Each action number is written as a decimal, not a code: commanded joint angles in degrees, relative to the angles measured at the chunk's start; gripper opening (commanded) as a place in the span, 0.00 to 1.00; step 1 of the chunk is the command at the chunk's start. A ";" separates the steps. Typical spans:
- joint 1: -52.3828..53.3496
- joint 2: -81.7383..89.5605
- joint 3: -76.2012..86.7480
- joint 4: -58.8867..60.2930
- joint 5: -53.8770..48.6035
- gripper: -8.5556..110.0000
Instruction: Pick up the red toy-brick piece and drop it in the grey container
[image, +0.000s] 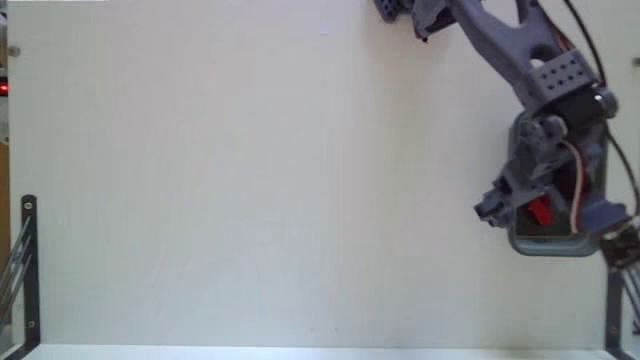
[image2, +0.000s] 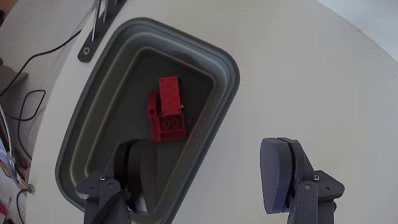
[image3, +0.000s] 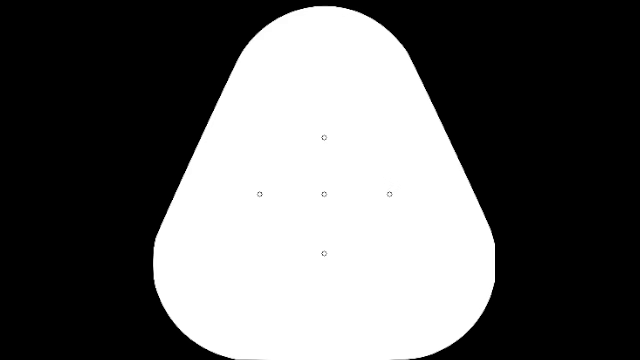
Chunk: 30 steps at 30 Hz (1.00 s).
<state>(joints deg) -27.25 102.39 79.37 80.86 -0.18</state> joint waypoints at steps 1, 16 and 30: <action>1.95 6.56 2.27 0.93 0.18 1.00; 11.28 18.80 14.42 0.99 0.18 1.00; 19.36 29.39 24.93 1.05 0.18 1.00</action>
<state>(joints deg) -8.53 127.27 103.10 80.77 -0.26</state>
